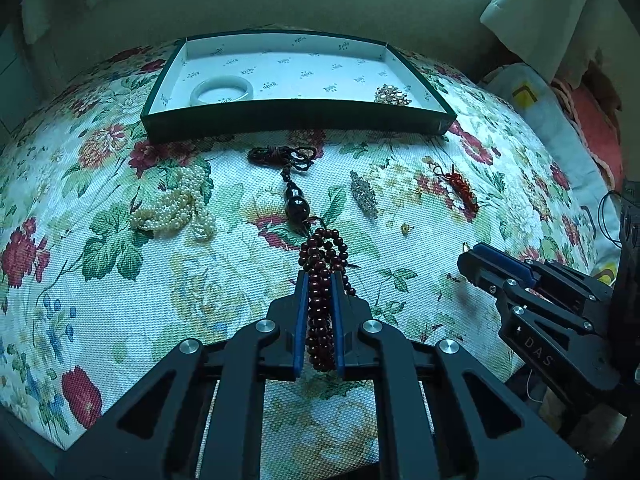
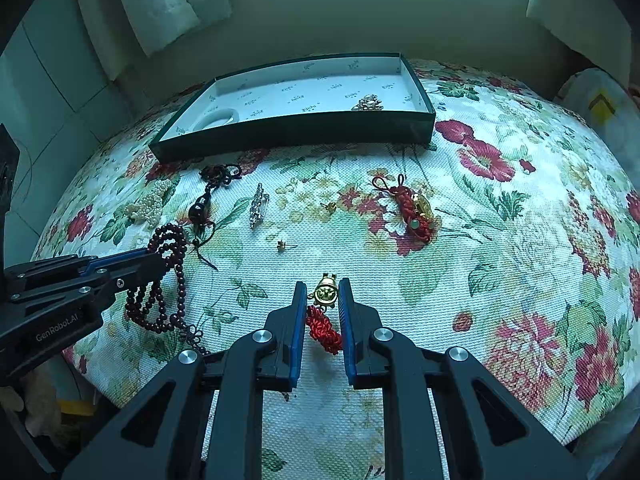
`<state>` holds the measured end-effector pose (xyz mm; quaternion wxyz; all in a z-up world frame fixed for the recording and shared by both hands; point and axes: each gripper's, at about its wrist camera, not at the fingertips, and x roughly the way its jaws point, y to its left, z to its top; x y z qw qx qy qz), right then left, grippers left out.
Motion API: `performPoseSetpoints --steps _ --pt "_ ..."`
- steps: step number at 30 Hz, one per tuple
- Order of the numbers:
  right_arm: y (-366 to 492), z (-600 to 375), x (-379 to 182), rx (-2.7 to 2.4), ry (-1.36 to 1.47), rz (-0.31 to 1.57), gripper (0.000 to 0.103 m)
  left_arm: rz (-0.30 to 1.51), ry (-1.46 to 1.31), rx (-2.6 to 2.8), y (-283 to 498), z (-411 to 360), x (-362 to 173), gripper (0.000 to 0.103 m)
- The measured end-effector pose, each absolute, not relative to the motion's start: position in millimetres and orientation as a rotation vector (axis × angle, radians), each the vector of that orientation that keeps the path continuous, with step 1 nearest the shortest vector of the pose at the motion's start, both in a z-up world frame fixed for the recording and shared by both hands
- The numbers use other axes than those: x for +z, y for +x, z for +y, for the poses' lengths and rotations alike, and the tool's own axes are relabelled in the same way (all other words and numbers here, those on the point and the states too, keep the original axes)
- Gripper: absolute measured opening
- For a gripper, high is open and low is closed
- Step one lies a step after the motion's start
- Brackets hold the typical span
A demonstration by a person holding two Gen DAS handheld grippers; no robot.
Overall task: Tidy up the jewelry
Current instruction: 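Carry the bead strand and charm into the tray and open both tools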
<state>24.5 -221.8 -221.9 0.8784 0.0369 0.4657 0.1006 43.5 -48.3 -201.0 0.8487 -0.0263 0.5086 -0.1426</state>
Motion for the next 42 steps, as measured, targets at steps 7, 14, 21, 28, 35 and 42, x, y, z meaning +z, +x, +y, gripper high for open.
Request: performPoseSetpoints --steps 7,14,21,28,35,42 --pt "28 -221 -210 0.217 0.085 0.946 0.016 1.026 -0.064 -0.301 52 -46 -182 0.010" --pt "51 -216 -183 0.232 0.094 0.880 0.016 0.958 -0.062 -0.307 79 -47 -157 0.010" --pt "99 -209 -146 0.243 0.079 0.769 0.016 0.873 -0.051 -0.296 130 -53 -130 0.010" --pt "161 -206 -132 0.254 0.090 0.706 0.016 0.842 -0.067 -0.278 195 -59 -128 0.010" --pt "208 -195 -168 0.259 0.079 0.771 0.016 0.915 -0.091 -0.262 240 -66 -175 0.010" --pt "227 -193 -212 0.248 0.071 0.874 0.016 0.986 -0.053 -0.238 255 -73 -216 0.010"
